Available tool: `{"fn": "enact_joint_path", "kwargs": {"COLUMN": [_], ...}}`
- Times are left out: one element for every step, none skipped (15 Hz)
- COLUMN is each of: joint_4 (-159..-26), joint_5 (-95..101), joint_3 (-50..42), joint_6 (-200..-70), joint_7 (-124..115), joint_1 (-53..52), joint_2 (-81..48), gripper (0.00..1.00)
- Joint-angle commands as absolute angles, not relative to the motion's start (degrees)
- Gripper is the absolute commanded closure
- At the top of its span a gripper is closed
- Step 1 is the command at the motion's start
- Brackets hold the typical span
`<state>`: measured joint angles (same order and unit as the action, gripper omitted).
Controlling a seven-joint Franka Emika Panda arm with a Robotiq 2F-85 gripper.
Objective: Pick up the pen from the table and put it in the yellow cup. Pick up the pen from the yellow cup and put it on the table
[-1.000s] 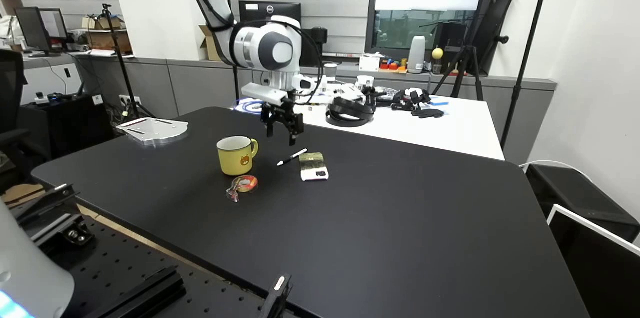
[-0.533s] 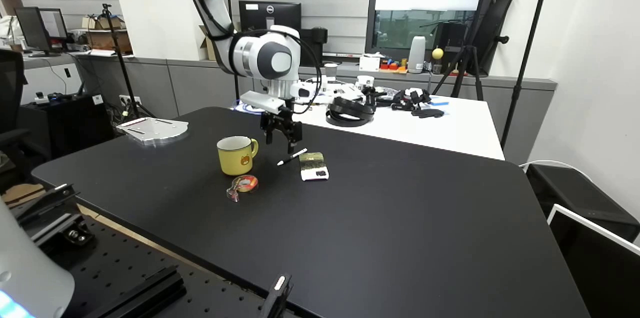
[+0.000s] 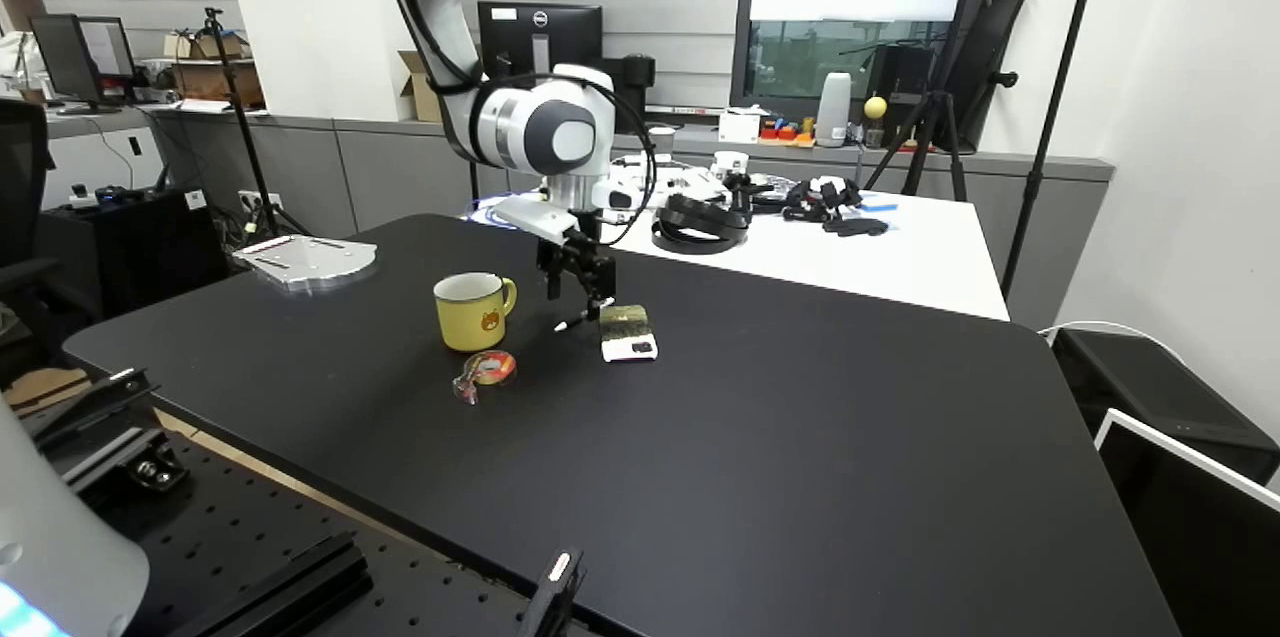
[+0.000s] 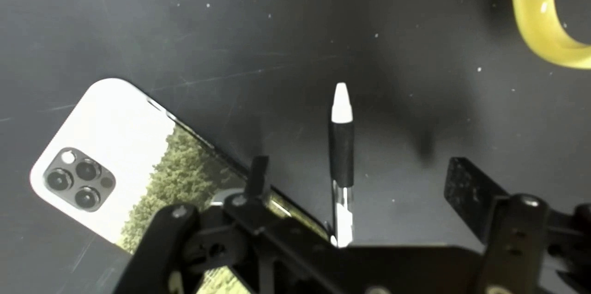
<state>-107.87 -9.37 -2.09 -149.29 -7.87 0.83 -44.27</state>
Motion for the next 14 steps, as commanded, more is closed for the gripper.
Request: {"fn": "enact_joint_path", "kwargs": {"joint_4": [-107.2, -107.3, -107.4, -107.4, -107.4, -107.4, -107.3, -107.2, -107.2, -107.1, -107.1, -107.0, -107.0, -107.0], "joint_5": [-9.4, -9.5, -9.5, -9.5, -9.5, -9.5, -9.4, -9.4, -9.4, -9.4, -9.4, -9.5, -9.6, -9.6], "joint_3": [-2.5, -2.5, -2.5, -2.6, -2.6, -2.6, -2.7, -2.7, -2.9, -3.0, -3.1, -3.1, -3.1, -3.1], "joint_6": [-150.7, -151.0, -151.2, -151.4, -151.6, -151.7, -151.7, -151.5, -151.5, -151.2, -151.0, -150.8, -150.6, -150.6], "joint_7": [-10.8, -11.1, -11.4, -11.7, -11.8, -12.0, -12.2, -12.3, -12.4, -12.5, -12.6, -12.5, -12.6, -12.5], "joint_1": [0.1, 0.0, -0.1, -0.2, -0.2, -0.3, -0.4, -0.3, -0.3, -0.3, -0.2, 0.0, 0.1, 0.1], "joint_2": [-45.3, -45.5, -45.6, -45.7, -45.7, -45.8, -45.9, -45.9, -45.9, -45.8, -45.8, -45.6, -45.3, -45.1], "gripper": [0.32, 0.40, 0.47, 0.54, 0.61, 0.67, 0.75, 0.81, 0.87, 0.94, 0.99, 1.00, 0.99, 0.97]}}
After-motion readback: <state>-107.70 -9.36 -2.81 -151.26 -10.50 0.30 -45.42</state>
